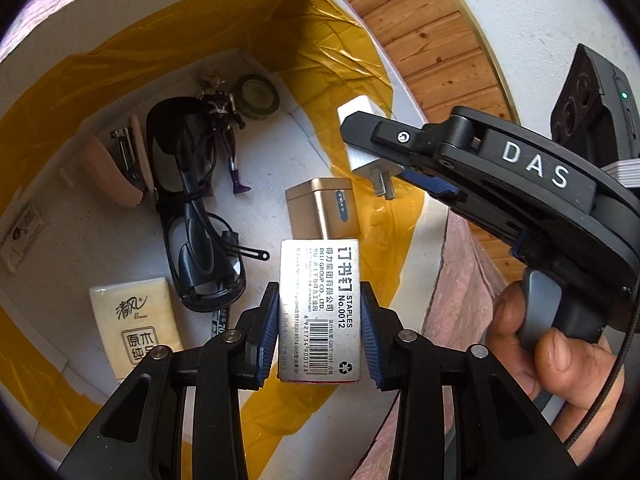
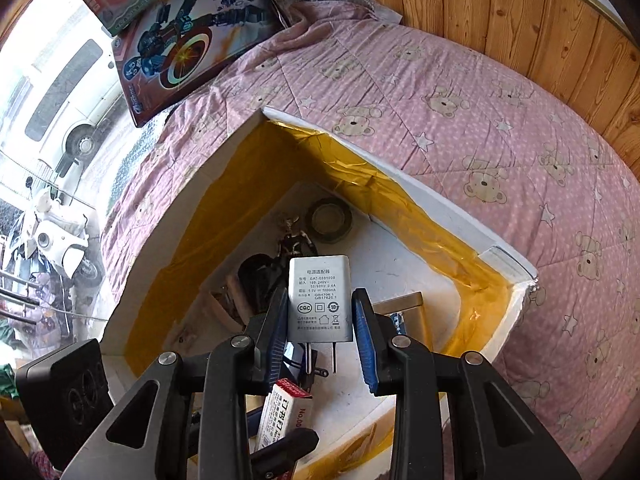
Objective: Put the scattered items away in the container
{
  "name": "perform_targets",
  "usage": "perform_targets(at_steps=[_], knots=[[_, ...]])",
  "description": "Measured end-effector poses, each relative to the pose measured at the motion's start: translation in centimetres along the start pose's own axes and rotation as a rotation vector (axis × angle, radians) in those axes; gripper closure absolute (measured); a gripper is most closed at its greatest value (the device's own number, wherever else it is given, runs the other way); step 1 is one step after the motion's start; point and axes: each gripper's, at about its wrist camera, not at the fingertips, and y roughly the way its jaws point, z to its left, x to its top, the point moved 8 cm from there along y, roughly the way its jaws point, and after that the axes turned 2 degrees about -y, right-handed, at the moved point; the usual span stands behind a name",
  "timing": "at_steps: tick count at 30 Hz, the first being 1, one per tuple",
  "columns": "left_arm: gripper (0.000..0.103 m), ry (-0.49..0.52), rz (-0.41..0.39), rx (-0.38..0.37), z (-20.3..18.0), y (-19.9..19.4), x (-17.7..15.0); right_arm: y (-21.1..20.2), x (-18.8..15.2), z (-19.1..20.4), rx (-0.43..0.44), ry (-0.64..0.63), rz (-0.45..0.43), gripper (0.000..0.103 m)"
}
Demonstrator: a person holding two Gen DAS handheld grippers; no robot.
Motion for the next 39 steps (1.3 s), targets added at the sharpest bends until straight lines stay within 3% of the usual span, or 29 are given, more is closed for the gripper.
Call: perform_targets(at_steps=[5, 7, 9, 18, 24, 32, 39], knots=[[0.063, 0.03, 0.028, -0.001, -0.3, 1.2, 0.2, 1.9, 1.1, -1.0, -0.03, 0.013, 0.035, 0.07], [0.062, 0.039, 0.015, 0.058, 0.1, 1.4, 0.4, 2.4, 1.5, -1.1, -0.046, 0.009, 0.039, 0.07], [0.052, 0.038, 0.033, 0.063, 0.2, 1.6, 0.3, 2.8, 1.7, -1.4, -0.057, 0.013, 0.037, 0.069], [0.052, 0.08, 0.017, 0.07, -0.1, 0.1, -0.4, 1.6, 0.7, -1.8, -0.084, 0.055, 0.013, 0.063], [0.052, 0.188, -0.055, 0.133, -0.8, -1.6, -0.8, 0.7, -1.1, -0.9, -0.089, 0.053, 0.019, 0.055], [0.052, 0.278, -0.143, 0.195, -0.7, -5.0, -1.5, -1.3, -3.5, 0.7, -0.119, 0.006, 0.002, 0.053], [0.049, 0.382, -0.231, 0.234, -1.0, -7.8, -2.8, -5.1, -6.0, 3.3, -0.184, -0.129, -0.092, 0.051]])
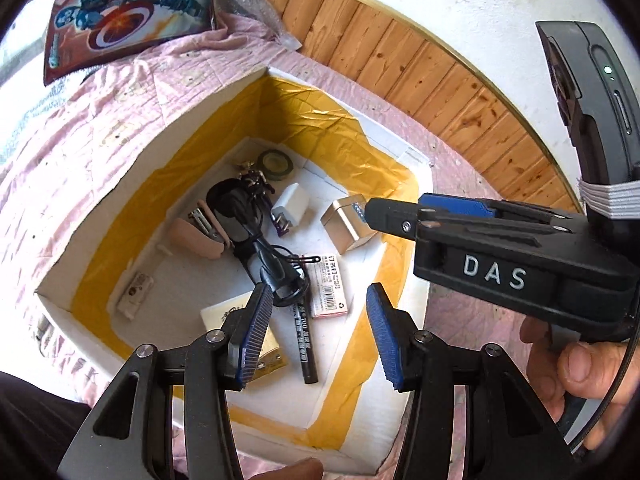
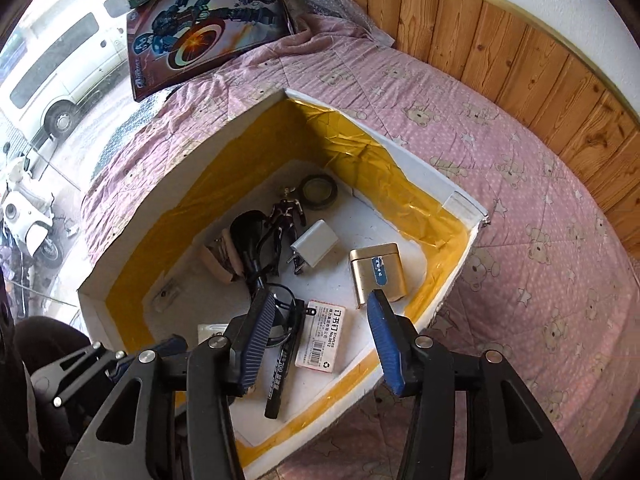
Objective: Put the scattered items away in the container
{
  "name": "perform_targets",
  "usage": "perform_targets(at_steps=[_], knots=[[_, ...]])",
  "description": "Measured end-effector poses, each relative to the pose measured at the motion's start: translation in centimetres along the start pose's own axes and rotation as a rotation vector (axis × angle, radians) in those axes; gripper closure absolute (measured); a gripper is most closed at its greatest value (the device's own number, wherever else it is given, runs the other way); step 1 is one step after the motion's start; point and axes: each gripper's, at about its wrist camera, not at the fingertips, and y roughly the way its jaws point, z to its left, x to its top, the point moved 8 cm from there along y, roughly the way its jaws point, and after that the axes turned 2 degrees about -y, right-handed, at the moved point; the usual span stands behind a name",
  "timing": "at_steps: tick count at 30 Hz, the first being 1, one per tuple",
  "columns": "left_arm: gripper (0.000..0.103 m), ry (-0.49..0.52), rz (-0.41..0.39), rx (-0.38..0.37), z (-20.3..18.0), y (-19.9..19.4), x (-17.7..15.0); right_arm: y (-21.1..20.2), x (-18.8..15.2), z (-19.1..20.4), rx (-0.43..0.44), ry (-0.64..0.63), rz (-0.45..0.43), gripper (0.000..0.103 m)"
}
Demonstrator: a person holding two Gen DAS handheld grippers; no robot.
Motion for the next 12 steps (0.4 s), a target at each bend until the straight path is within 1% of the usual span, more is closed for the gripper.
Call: perform_targets(at_steps=[3, 6, 10, 12], knots=[[0.044, 0.03, -0.031, 0.005, 0.1, -1.2, -0.4, -2.0, -1.0, 1.3, -0.022, -0.07, -0.051, 0.045], [0.041, 0.058, -0.048, 0.013, 0.1, -2.4, -0.8, -3.5, -2.2, 2.7, -0.055, -0.159, -0.088, 0.045], [0.04, 0.067, -0.067, 0.034, 0.8, -3.6, -1.7, -5.6, -3.2, 3.9, -0.095, -0.235, -0.141, 0.045], [0.04, 0.066, -0.063, 0.042, 1.2, -3.9, -1.8, -6.8, -3.3, 4.2, -0.112, -0.257, -0.174, 0.044]])
